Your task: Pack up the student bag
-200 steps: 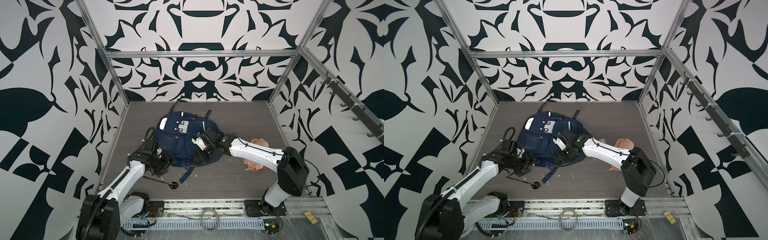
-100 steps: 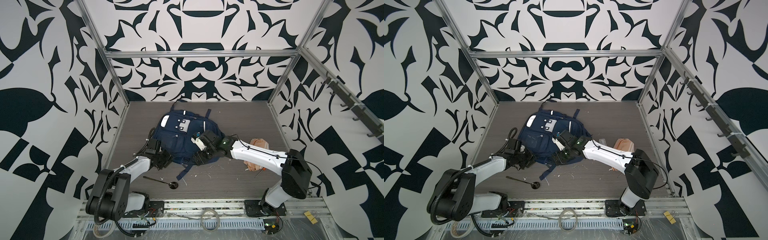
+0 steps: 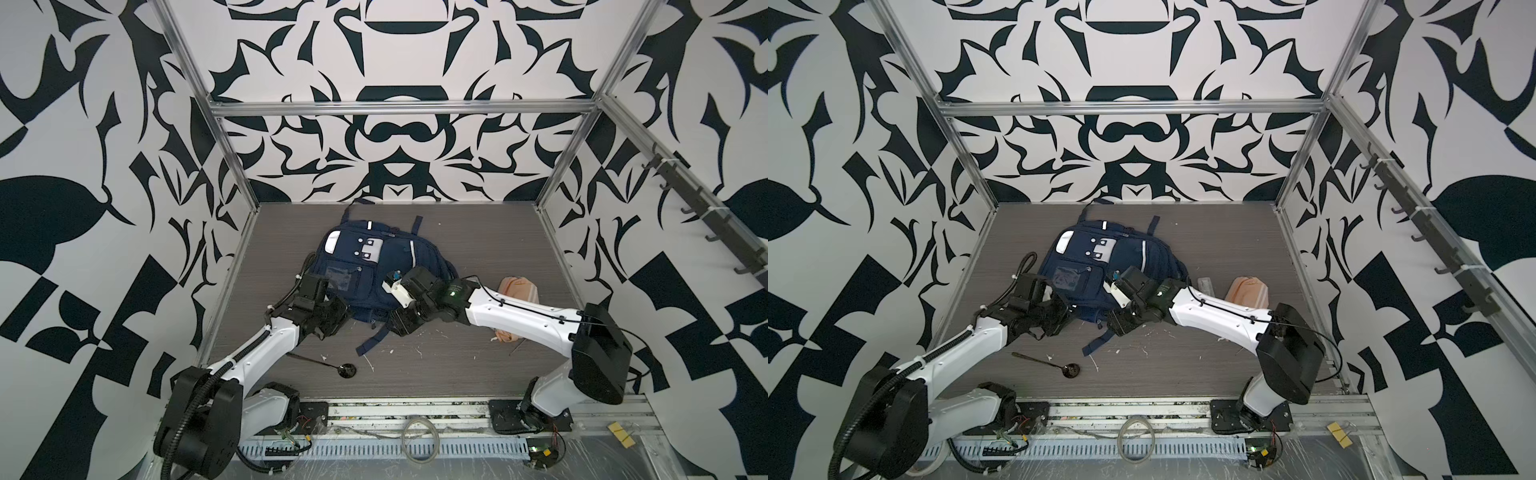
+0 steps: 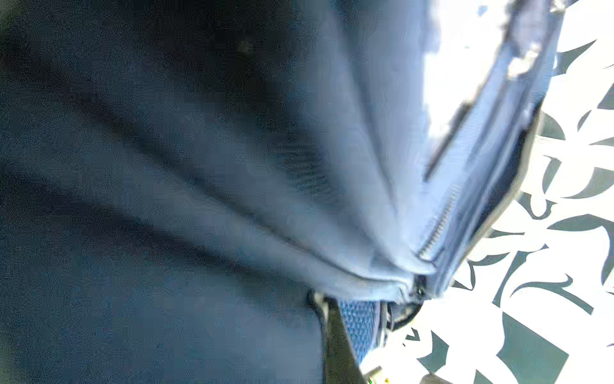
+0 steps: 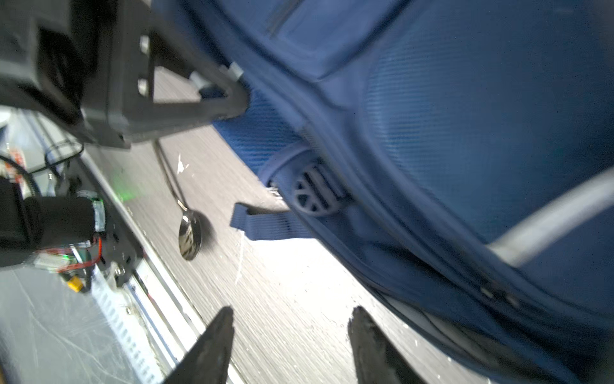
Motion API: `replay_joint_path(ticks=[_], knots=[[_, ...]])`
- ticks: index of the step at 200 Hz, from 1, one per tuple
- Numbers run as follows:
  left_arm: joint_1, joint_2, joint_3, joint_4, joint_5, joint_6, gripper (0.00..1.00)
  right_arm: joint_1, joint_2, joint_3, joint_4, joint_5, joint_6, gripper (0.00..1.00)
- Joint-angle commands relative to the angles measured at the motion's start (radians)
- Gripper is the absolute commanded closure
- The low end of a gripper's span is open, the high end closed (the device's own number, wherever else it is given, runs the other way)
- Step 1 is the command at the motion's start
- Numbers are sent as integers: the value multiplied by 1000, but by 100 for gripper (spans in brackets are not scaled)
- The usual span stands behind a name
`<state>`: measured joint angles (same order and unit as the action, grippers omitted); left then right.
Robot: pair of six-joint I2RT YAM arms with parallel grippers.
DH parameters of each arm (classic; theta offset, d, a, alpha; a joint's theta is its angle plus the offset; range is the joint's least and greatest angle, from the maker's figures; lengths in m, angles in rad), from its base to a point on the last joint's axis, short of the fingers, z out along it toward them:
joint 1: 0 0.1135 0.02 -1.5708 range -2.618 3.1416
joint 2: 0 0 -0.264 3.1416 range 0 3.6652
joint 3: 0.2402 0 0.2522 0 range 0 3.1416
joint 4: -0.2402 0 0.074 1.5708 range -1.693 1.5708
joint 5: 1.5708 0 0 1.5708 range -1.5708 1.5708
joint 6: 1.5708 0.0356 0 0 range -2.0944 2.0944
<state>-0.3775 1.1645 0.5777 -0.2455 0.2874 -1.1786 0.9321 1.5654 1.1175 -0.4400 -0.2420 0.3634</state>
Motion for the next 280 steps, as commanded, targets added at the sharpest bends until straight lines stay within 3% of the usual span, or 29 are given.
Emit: replay_joint_path(ticks=[1,28,59,102,150,184,280], knots=[[-34,-12,80,-43,33,-31,100,7,10,-11,42,-39,3,50],[-61,-10,124,-40,17,-45,100,8,16,-26,115,-86,48,62],[-76,24,176,-29,35,-69,100,14,6,-60,163,-90,58,65],[-103,68,259,-5,45,-114,100,-50,-84,-225,358,-31,186,47],[-121,103,318,28,79,-131,100,-90,-127,-302,542,-3,253,39],[-124,157,343,79,115,-141,100,-94,-148,-326,638,-16,222,38],[-133,193,431,114,164,-147,100,-162,-136,-323,648,6,224,38]])
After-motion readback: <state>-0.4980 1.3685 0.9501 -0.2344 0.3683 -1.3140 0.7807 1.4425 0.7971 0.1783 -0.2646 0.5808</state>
